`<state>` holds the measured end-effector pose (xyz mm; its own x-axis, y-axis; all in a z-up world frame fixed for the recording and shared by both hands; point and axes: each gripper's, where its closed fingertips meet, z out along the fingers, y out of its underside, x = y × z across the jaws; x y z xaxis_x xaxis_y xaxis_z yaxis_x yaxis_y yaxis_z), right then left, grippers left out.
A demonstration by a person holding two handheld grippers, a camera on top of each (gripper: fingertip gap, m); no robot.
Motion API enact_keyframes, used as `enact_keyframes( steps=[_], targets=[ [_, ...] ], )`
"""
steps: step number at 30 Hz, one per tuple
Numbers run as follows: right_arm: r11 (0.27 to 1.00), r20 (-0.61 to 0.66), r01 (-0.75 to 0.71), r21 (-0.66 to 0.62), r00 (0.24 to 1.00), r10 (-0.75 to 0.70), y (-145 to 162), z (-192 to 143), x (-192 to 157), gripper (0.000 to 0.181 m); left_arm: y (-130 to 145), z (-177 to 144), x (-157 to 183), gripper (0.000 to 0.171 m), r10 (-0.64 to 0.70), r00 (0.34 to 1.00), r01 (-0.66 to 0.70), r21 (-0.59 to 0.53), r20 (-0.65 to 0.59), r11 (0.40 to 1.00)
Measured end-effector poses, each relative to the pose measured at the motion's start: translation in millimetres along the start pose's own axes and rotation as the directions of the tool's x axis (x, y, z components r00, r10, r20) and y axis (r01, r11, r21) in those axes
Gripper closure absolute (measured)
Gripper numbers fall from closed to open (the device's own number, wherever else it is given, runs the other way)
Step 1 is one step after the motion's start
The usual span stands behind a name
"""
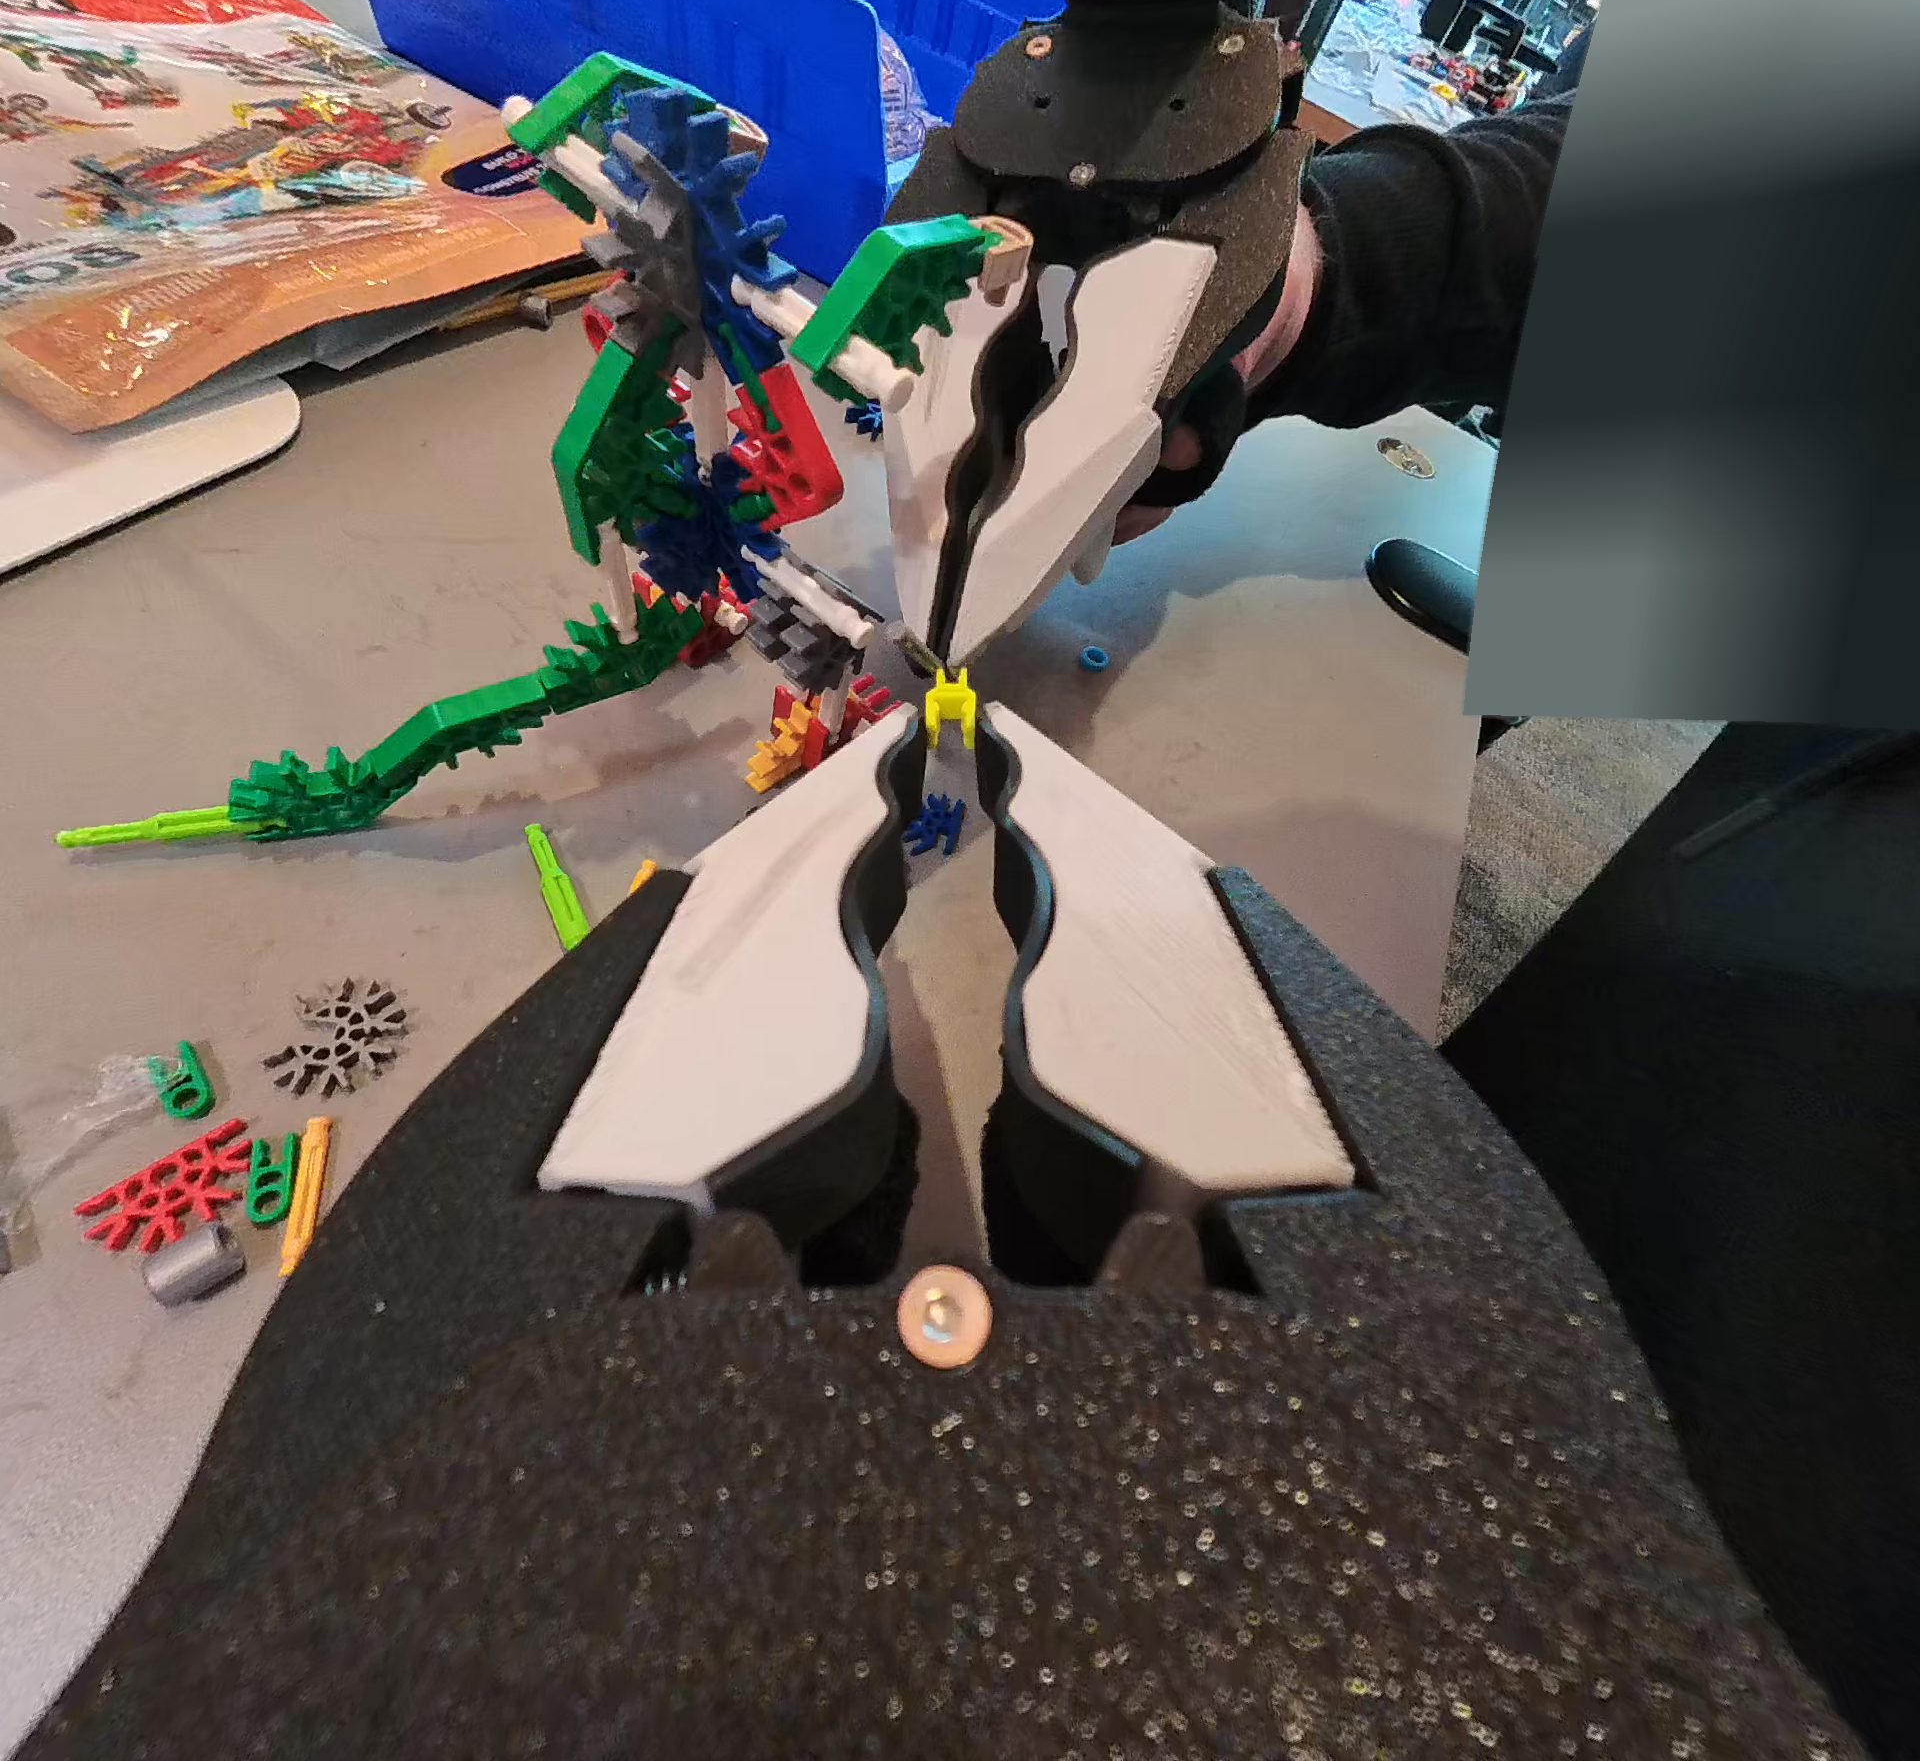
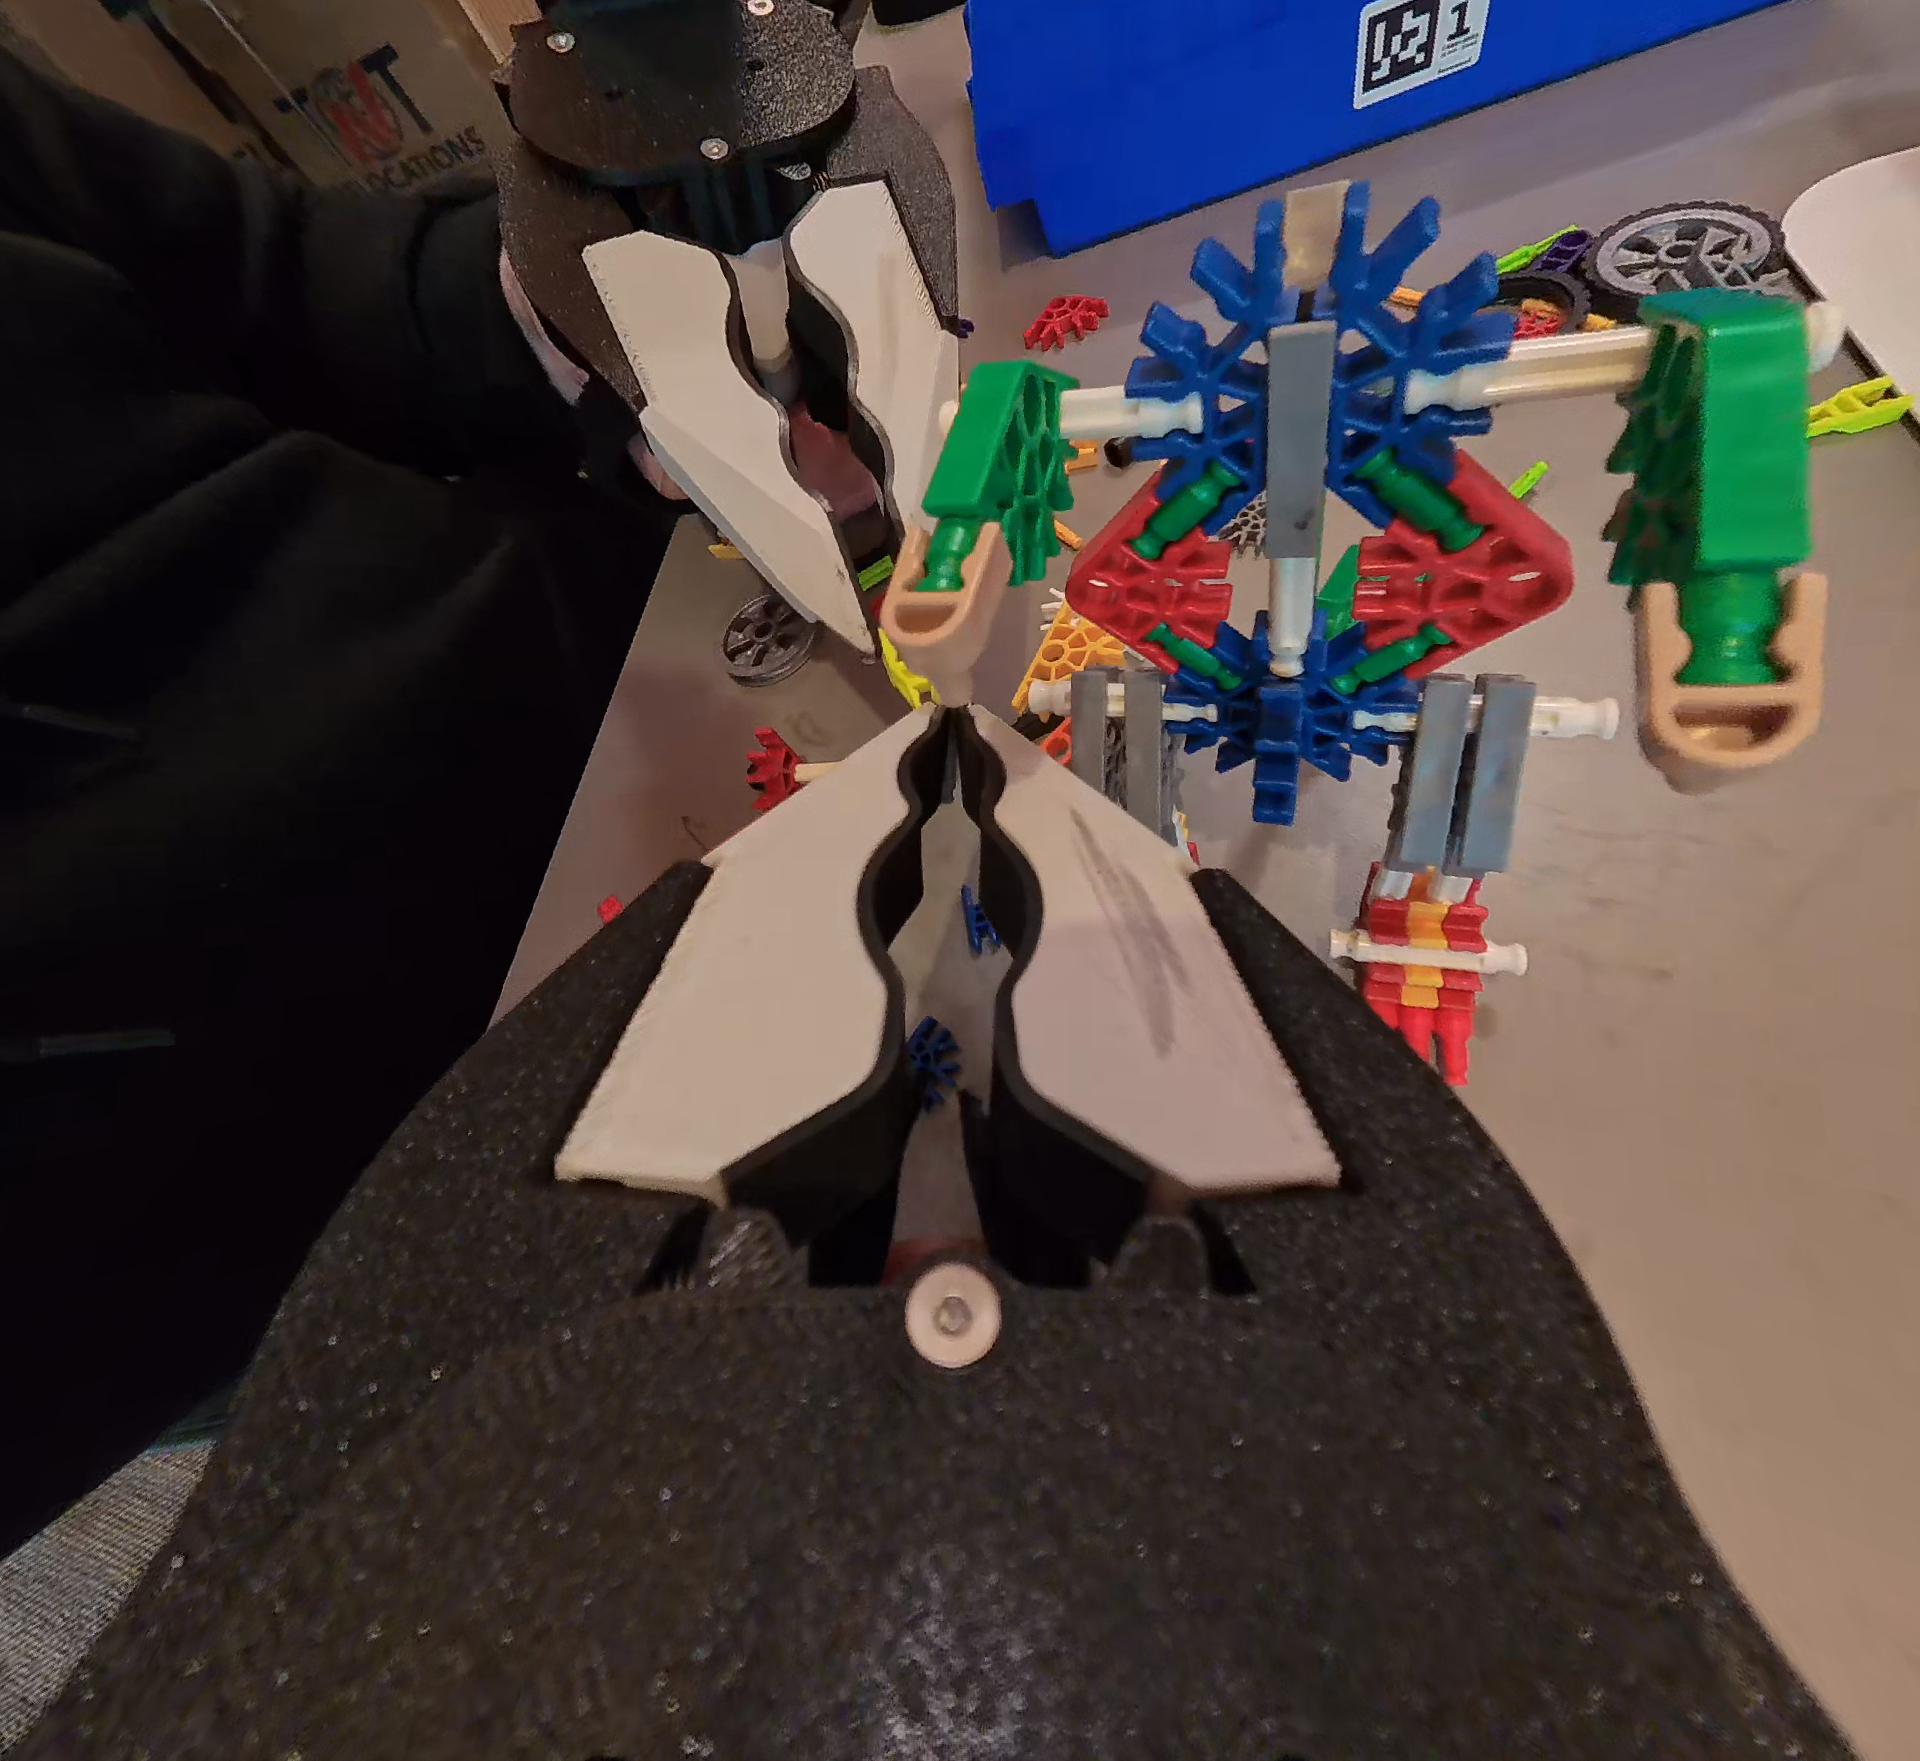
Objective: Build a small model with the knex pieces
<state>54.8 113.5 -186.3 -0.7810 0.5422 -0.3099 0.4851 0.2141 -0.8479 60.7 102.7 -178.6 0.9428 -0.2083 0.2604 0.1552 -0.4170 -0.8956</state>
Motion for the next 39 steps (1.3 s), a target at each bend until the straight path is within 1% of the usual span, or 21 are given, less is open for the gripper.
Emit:
enact_keyframes(
  steps=[8, 14, 23, 27, 32, 39],
  targets=[
    [1.0, 0.004, -0.009, 0.004, 1.0, 0.009, 5, -2, 2, 0.181, -2, -2, -4, 0.165, -0.009, 1.0, 0.009, 0.014, 0.013, 1.0],
    [1.0, 0.003, 0.005, 0.004, 1.0, -0.005, 3, -1, 0, 0.181, -2, 0, -3, 0.165, -0.014, 1.0, 0.014, 0.018, -0.001, 1.0],
    [1.0, -0.006, 0.025, -0.012, 1.0, -0.025, 6, 3, -1, 0.181, 1, 2, -3, 0.165, 0.003, 1.0, -0.003, -0.003, 0.004, 1.0],
    [0.998, -0.016, 0.047, -0.032, 0.999, -0.048, 10, 4, -2, 0.181, 9, 4, -2, 0.165, 0.052, 0.999, -0.051, -0.055, 0.015, 0.997],
    [0.997, -0.022, 0.067, -0.043, 0.997, -0.068, 10, 4, -2, 0.181, 14, 7, -2, 0.165, 0.096, 0.995, -0.094, -0.084, 0.023, 0.992],
    [0.991, -0.03, 0.104, -0.087, 0.994, -0.107, 17, 7, -4, 0.181, 27, 12, -2, 0.165, 0.226, 0.972, -0.214, -0.171, 0.056, 0.962]
  ],
)
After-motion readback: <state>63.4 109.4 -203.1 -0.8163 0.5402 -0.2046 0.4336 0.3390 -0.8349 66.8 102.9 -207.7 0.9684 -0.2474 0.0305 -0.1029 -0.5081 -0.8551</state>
